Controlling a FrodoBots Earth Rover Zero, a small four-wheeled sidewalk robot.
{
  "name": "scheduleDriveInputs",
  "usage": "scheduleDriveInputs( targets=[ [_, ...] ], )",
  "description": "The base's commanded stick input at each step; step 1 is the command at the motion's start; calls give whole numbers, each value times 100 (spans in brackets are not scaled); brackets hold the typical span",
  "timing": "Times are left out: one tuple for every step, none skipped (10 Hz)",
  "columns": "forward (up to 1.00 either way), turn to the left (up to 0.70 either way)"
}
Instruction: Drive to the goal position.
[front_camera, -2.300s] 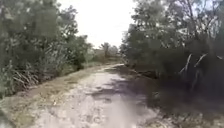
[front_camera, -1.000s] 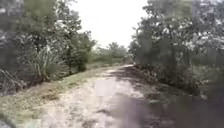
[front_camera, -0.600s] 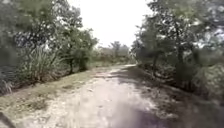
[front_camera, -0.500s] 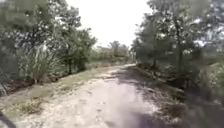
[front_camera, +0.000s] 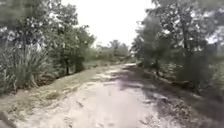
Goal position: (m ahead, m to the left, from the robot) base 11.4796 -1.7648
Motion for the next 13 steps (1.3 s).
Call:
scheduleDriveInputs(
  targets=[
    [85,0],
    [85,0],
    [85,0],
    [85,0],
    [85,0],
    [85,0],
    [85,0],
    [85,0],
    [85,0],
    [85,0],
    [85,0],
    [85,0],
    [85,0]
  ],
)
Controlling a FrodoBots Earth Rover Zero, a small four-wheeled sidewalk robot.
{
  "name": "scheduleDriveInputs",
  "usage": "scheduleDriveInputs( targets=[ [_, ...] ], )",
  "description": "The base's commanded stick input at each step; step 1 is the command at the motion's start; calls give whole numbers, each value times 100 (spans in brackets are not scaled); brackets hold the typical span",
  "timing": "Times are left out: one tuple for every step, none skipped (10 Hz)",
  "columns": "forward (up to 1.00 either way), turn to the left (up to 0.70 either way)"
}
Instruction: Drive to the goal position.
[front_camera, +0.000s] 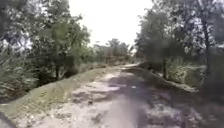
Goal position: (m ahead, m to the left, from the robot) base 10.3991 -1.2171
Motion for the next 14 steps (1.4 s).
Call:
scheduleDriveInputs(
  targets=[
    [85,0],
    [85,0],
    [85,0],
    [85,0],
    [85,0],
    [85,0],
    [85,0],
    [85,0],
    [85,0],
    [85,0],
    [85,0],
    [85,0],
    [85,0],
    [85,0]
  ],
)
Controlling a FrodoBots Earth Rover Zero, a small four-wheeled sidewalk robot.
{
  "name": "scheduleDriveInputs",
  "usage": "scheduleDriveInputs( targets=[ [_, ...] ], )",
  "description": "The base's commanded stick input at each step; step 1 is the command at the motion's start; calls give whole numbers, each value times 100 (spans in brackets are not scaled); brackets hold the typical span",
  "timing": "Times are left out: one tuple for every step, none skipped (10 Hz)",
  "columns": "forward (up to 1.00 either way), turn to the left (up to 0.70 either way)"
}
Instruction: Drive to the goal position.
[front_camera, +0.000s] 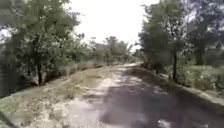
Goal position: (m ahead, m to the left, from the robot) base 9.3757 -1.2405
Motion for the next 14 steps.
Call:
scheduleDriveInputs(
  targets=[
    [85,0],
    [85,0],
    [85,0],
    [85,0],
    [85,0],
    [85,0],
    [85,-2],
    [85,-5],
    [85,-28],
    [85,-19],
    [85,0],
    [85,0],
    [85,0],
    [85,0]
  ],
)
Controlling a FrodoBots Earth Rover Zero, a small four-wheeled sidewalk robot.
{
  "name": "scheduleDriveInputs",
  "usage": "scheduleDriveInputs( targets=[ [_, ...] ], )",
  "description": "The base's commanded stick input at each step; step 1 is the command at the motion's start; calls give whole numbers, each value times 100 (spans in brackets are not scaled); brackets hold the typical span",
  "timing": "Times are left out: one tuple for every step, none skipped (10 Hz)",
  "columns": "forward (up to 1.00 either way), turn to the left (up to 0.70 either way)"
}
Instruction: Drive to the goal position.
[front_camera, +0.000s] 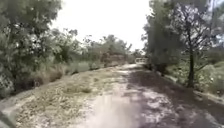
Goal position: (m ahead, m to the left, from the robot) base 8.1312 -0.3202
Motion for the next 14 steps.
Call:
scheduleDriveInputs(
  targets=[
    [85,0],
    [85,0],
    [85,0],
    [85,0],
    [85,0],
    [85,0],
    [85,0],
    [85,0],
    [85,0],
    [85,0],
    [85,0],
    [85,0],
    [85,0],
    [85,0]
  ],
)
